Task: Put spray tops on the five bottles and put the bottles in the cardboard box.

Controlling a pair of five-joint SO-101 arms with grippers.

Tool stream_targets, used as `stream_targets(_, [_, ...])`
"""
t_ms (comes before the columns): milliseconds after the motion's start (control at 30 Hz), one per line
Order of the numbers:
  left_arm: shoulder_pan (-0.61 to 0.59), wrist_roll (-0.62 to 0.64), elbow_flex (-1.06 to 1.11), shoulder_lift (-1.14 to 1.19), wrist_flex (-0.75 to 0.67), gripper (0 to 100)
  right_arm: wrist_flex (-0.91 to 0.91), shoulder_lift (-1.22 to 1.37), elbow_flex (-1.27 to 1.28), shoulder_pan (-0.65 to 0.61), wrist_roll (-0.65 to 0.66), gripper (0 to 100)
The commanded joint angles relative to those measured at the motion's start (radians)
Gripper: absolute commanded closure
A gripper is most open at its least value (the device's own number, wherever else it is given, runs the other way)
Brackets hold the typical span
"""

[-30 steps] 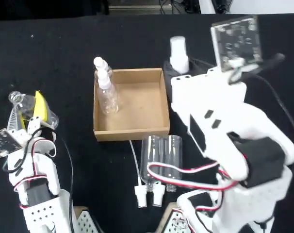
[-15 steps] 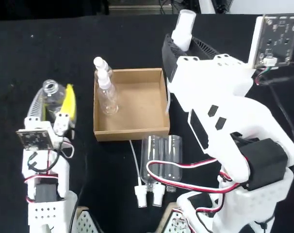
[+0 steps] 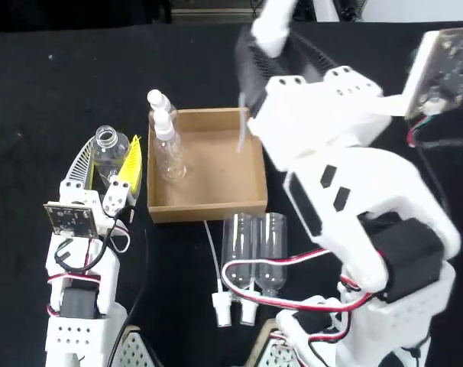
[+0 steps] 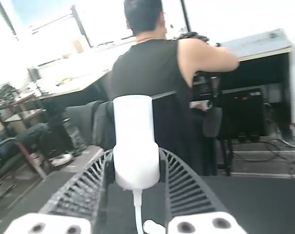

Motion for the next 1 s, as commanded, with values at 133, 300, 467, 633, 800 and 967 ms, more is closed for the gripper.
stream_targets(133, [0.01,0.011,0.021,-0.015,-0.014,96,-0.137,-0.031,0.082,-0.109,-0.006,96.6])
stream_targets(300, [0.056,0.006,0.021,-0.015,-0.046,96,-0.15,-0.031,0.097,-0.152,-0.006,96.6])
stream_targets(467, [0.062,0.011,0.021,-0.014,-0.071,96,-0.247,-0.025,0.143,-0.149,0.0,96.6])
stream_targets(633, [0.073,0.012,0.021,-0.011,-0.071,96,-0.397,-0.031,0.26,-0.153,-0.006,96.9])
stream_targets(800, [0.062,0.005,0.021,-0.014,-0.072,96,-0.463,-0.073,0.311,-0.147,-0.006,96.9])
stream_targets(967, [0.062,0.005,0.021,-0.014,-0.072,96,-0.519,-0.206,0.404,-0.152,-0.006,96.9])
